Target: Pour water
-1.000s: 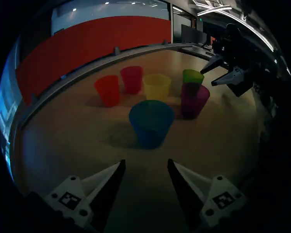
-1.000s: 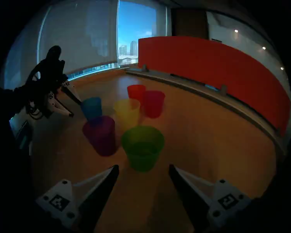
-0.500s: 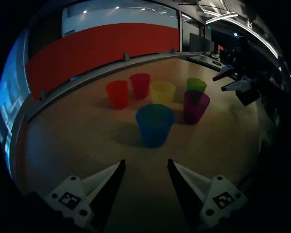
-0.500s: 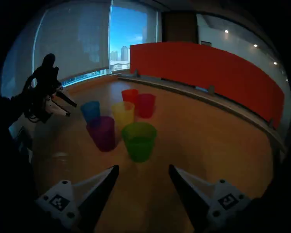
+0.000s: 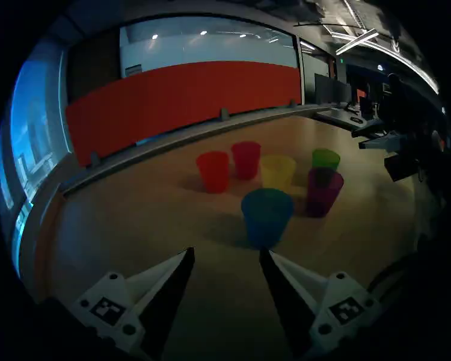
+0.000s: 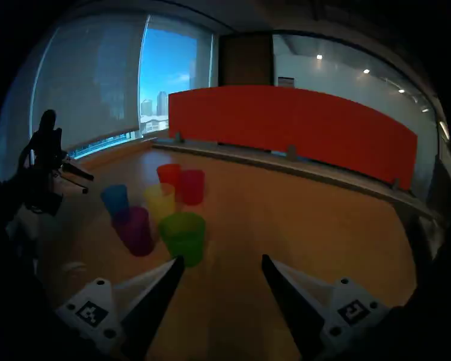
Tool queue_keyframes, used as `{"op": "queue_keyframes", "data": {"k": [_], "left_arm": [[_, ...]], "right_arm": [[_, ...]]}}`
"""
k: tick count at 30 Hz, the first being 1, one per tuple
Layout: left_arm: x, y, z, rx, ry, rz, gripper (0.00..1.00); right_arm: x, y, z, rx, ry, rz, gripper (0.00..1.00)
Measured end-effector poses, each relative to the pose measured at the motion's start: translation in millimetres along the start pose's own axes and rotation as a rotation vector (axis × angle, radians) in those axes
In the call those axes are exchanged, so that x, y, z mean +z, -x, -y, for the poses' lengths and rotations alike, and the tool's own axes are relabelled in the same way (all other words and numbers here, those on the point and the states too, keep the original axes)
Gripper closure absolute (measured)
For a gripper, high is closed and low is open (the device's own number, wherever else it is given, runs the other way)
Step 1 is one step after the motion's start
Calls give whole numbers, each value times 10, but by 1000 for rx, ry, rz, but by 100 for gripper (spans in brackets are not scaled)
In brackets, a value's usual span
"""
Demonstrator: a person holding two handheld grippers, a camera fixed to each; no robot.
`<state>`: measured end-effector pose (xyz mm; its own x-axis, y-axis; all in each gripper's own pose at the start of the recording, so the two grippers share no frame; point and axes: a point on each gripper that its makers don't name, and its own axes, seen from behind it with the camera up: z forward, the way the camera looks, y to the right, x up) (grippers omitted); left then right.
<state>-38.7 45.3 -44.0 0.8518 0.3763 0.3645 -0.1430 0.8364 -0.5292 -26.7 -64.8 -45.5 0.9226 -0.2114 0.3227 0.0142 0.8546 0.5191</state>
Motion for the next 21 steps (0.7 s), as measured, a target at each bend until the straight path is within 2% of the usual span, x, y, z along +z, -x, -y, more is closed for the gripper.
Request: {"op": "queue_keyframes", "data": {"k": [8,14,18,21], "left_arm": [[-86,-215,238,-38,-107,-103,21],[-178,-404,408,-122,-178,-195,20],[-265,-543,576,-177,-256,-269,20],[-333,-647,647,-205,-298,-323,20]], "right_arm": [[-38,-218,-155,6,104,-88,1],[-119,-489,-317,33,195,-197,1],[-191,-627,-419,54,250,-252,1],[-241,-722,-503,78,300,-300,1]]}}
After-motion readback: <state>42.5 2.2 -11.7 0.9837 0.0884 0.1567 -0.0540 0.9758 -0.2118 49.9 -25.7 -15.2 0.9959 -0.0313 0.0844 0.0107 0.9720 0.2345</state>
